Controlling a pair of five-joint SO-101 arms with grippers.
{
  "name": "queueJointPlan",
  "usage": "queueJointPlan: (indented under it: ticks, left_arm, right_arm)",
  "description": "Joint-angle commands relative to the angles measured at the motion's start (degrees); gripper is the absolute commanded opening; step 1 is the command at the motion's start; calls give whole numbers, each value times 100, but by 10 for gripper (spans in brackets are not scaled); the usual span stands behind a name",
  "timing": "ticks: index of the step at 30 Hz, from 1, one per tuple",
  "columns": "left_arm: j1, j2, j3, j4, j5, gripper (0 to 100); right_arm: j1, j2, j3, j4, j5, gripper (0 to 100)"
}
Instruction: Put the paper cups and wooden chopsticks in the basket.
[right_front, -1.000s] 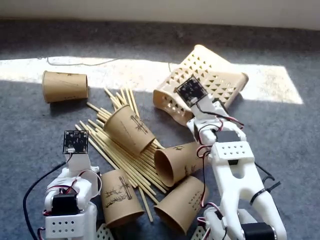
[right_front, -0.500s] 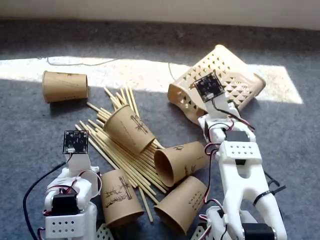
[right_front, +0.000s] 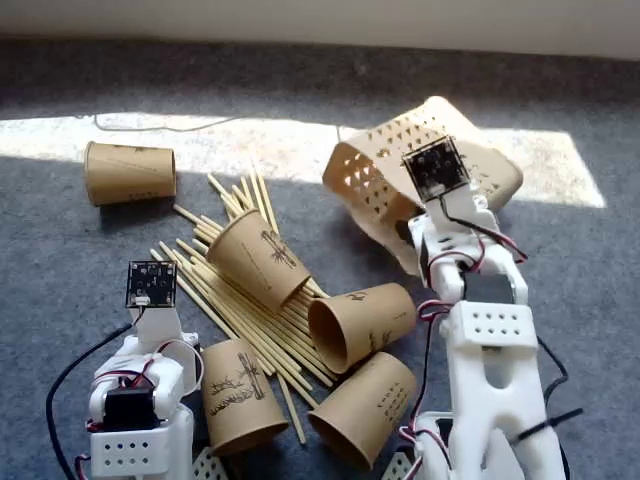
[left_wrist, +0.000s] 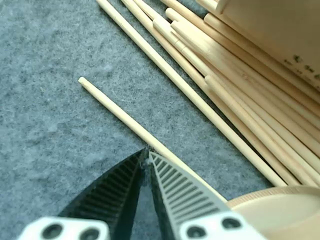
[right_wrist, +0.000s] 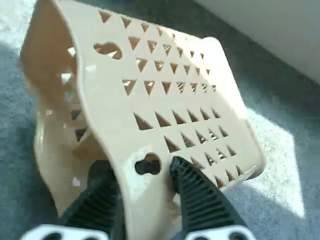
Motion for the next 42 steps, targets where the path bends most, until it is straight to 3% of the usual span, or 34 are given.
queueJointPlan:
  ticks: [1, 9, 21, 36, 42]
  left_arm:
    - [-13, -57, 110, 18, -44, 7]
    - [-13, -57, 110, 18, -44, 7]
    - [-13, -57, 110, 18, -44, 7]
    - [-13, -57, 110, 18, -44, 7]
    - [-13, -57, 110, 18, -44, 7]
  right_arm:
    - [-4, -857, -48, 189, -35, 5]
    - [-4, -1112, -84, 646, -79, 5]
    - [-22, -1103, -1042, 1596, -958, 5]
    - [453, -1095, -1138, 1604, -1002, 8]
    - [470, -1095, -1138, 1631, -993, 135]
